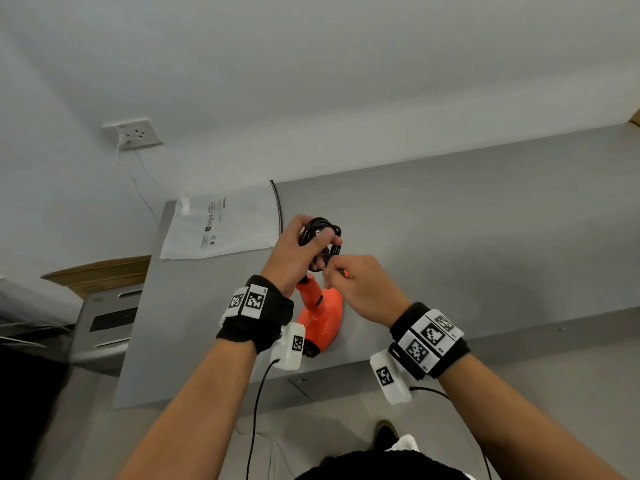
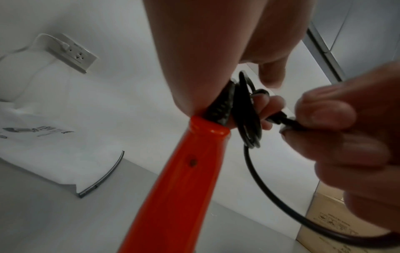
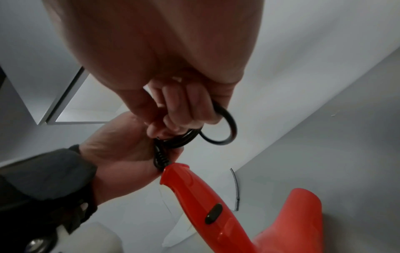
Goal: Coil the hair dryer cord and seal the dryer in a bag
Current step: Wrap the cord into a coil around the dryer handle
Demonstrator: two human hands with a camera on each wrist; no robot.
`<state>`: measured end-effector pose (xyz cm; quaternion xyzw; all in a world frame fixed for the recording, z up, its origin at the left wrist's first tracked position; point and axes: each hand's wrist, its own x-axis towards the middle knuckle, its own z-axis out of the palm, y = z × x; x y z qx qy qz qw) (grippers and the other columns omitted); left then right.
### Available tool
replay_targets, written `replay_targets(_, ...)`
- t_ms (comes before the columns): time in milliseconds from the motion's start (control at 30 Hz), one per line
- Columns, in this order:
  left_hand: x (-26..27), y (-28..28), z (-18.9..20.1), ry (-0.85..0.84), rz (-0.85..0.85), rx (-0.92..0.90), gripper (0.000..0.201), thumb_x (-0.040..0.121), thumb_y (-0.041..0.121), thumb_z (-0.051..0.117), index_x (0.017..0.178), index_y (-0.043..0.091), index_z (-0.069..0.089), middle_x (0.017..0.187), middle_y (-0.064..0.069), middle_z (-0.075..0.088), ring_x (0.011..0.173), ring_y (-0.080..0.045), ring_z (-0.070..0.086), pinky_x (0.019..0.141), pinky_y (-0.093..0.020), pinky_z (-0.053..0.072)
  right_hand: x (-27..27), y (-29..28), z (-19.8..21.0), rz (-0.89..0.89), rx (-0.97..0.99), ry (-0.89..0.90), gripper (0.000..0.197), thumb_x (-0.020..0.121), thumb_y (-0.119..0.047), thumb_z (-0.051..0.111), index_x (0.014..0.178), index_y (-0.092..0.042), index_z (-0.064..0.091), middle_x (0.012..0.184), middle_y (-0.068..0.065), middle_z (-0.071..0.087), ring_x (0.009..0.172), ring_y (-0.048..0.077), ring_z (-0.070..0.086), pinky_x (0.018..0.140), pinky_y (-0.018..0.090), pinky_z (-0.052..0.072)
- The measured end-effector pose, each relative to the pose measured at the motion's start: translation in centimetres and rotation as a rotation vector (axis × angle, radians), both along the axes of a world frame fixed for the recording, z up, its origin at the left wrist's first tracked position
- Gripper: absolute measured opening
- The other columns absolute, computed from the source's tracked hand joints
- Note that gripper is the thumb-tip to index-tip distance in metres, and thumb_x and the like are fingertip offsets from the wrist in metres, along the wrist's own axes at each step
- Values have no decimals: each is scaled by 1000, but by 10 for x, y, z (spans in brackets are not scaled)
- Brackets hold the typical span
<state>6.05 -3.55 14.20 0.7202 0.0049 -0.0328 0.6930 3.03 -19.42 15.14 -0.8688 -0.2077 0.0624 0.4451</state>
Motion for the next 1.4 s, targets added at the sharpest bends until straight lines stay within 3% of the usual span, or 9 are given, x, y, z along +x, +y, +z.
replay_targets(233, 1, 8, -2, 53, -41, -23, 18, 95, 9, 62, 107, 21, 56, 72, -14, 48, 46, -15, 39, 46, -27, 34, 25, -21, -5, -326, 288, 68, 10, 90, -30, 66, 97, -22, 63, 92, -2, 69, 84, 18, 66, 75, 34, 57)
replay_targets(333, 0, 9, -1, 70, -103, -50, 17, 94, 8, 60, 105, 21, 58, 78, -15, 46, 47, -14, 40, 46, -26, 34, 40, -17, -12, -184, 278, 270, 29, 92, -33, 69, 117, -19, 66, 109, 4, 72, 100, 16, 68, 90, 35, 54)
replay_targets(433, 3, 10, 2, 94, -126, -125, 18, 91, 9, 59, 108, 12, 61, 71, -8, 54, 51, -12, 44, 48, -24, 38, 43, -4, -15, -141, 503, 357, 17, 97, -16, 62, 102, -3, 71, 93, 13, 75, 90, 25, 71, 95, 49, 54)
replay_targets(633, 0, 35, -1, 188, 112, -561, 31, 91, 17, 58, 116, -2, 63, 92, -10, 57, 77, -24, 57, 74, -35, 49, 37, 9, -11, -162, 792, 425, 17, 99, -6, 55, 84, -5, 62, 70, 10, 61, 70, 26, 59, 76, 40, 55)
replay_targets(767, 2, 58, -17, 186, 376, -211, 34, 94, -14, 48, 126, -5, 57, 93, -8, 53, 73, -17, 60, 74, -25, 55, 39, 6, -14, -255, 903, 456, 22, 101, -8, 53, 79, -10, 57, 63, 5, 50, 61, 21, 50, 64, 30, 48)
replay_targets(900, -2, 90, -28, 129, 510, -21, 29, 97, -8, 52, 124, 1, 59, 106, -16, 60, 82, -18, 64, 77, -22, 54, 39, 2, -19, -273, 1016, 515, 20, 102, -7, 51, 84, -6, 58, 62, 4, 50, 59, 21, 54, 65, 31, 52)
replay_targets(1067, -8, 95, -15, 63, 609, -232, 31, 99, -7, 49, 127, 7, 49, 113, -15, 54, 111, -34, 66, 93, -41, 57, 36, 8, -25, -368, 1060, 592, 14, 101, -7, 54, 90, -3, 62, 64, 7, 54, 60, 23, 59, 69, 34, 57)
replay_targets(1200, -16, 77, 12, -50, 538, -590, 35, 101, -3, 49, 132, 11, 43, 100, -12, 57, 91, -34, 74, 85, -46, 60, 37, 15, -25, -460, 996, 570, 14, 100, -9, 56, 91, -2, 65, 59, 5, 55, 54, 20, 57, 63, 33, 56)
replay_targets(1400, -24, 44, 39, -17, 261, -136, 17, 89, 2, 70, 107, 1, 72, 84, -11, 74, 62, -17, 65, 69, -30, 57, 40, 25, -13, -515, 864, 455, 15, 100, -9, 55, 89, -5, 64, 58, 8, 60, 49, 20, 60, 57, 32, 56)
